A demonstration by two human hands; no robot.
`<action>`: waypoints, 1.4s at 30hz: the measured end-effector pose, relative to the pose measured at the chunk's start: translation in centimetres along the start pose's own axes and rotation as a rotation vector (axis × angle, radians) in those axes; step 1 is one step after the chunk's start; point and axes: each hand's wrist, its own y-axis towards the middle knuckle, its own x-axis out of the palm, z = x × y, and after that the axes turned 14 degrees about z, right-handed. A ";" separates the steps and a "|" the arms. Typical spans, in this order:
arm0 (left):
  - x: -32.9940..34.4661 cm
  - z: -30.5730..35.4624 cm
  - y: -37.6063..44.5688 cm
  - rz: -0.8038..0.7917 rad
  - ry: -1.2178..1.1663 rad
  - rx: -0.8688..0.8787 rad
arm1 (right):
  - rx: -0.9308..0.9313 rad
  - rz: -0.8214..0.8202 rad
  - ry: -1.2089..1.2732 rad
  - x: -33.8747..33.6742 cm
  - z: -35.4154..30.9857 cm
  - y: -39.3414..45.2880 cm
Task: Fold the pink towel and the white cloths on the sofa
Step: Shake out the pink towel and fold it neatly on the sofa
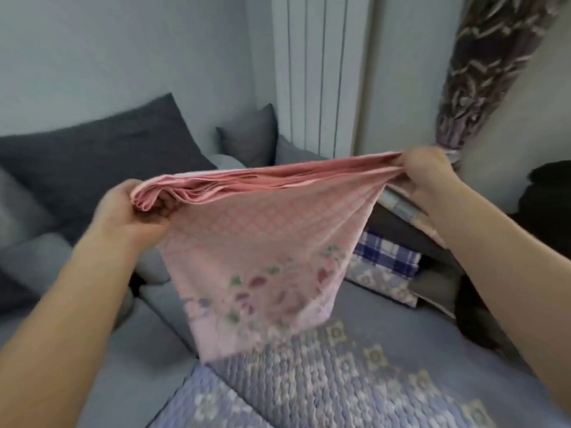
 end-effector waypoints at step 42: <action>-41.6 -49.7 20.9 0.343 1.875 -0.212 | 1.001 0.422 -0.617 -31.4 66.5 -22.7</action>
